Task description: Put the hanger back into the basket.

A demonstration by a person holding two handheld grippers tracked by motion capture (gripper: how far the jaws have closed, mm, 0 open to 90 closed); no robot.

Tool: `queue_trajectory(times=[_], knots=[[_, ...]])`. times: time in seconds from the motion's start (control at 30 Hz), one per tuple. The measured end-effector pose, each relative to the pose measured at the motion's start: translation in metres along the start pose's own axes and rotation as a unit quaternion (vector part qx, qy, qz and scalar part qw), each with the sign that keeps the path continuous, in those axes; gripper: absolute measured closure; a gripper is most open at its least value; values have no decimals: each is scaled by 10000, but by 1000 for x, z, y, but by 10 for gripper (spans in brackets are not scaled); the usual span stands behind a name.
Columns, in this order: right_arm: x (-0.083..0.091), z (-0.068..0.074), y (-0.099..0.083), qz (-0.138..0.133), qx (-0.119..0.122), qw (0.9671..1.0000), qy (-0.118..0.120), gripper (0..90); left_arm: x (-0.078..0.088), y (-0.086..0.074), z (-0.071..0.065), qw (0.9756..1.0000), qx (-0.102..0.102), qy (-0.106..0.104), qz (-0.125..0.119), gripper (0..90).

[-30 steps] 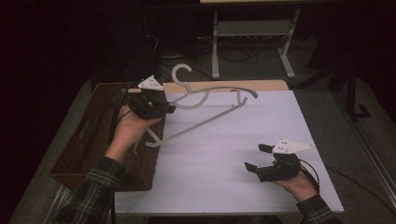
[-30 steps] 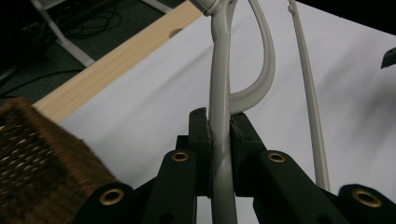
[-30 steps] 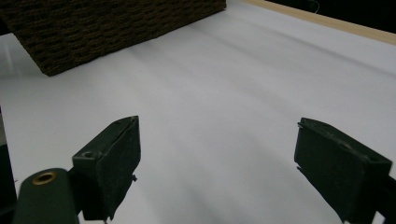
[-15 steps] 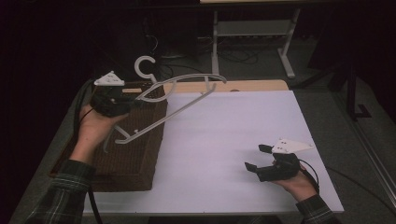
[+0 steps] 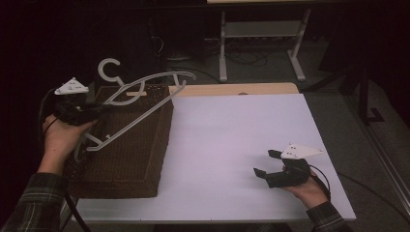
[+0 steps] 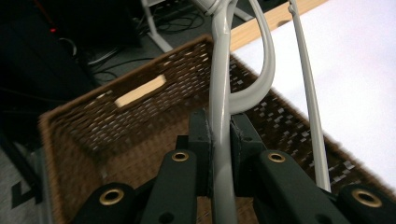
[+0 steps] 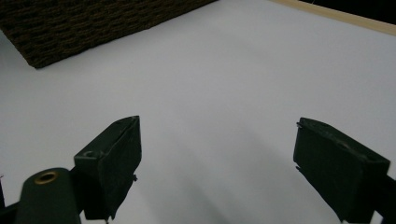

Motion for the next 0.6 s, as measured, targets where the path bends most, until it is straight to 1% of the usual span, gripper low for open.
queue_trajectory(times=[0.1, 0.13, 0.17, 0.23, 0.33, 0.4, 0.47, 0.5, 0.6], knots=[[0, 0, 0, -10, 11, 10000, -13, 146, 4, -11, 10, 9998, 51, 169, 37, 817], [0, 0, 0, -10, 11, 10000, -13, 146, 4, -11, 10, 9998, 51, 169, 37, 817], [0, 0, 0, -3, 3, 10000, -22, 147, 7, -18, 16, 9996, 69, 264, 100, 817], [0, 1, 0, 4, -1, 10000, -23, 147, 9, -25, 21, 9992, 84, 353, 157, 817], [-1, 0, 0, 18, 18, 10000, -29, 148, 13, -35, 28, 9986, 168, 469, 175, 817], [-1, 0, 0, 23, 17, 10000, -33, 148, 15, -41, 32, 9982, 241, 520, 186, 817], [-1, 0, -1, 29, 12, 10000, -45, 148, 16, -44, 34, 9980, 254, 544, 192, 817], [-1, 0, -1, 29, 12, 10000, -45, 148, 16, -48, 36, 9977, 255, 590, 213, 817], [-1, 0, -1, 27, 6, 10000, -53, 149, 17, -55, 39, 9972, 291, 639, 257, 817]])
Point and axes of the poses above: each handheld gripper's, and its own axes: x roughly backward along the jaws, y roughly out of its top, z roughly to its left, the point moved 1 cm from there along -x, roughly forward along the jaws
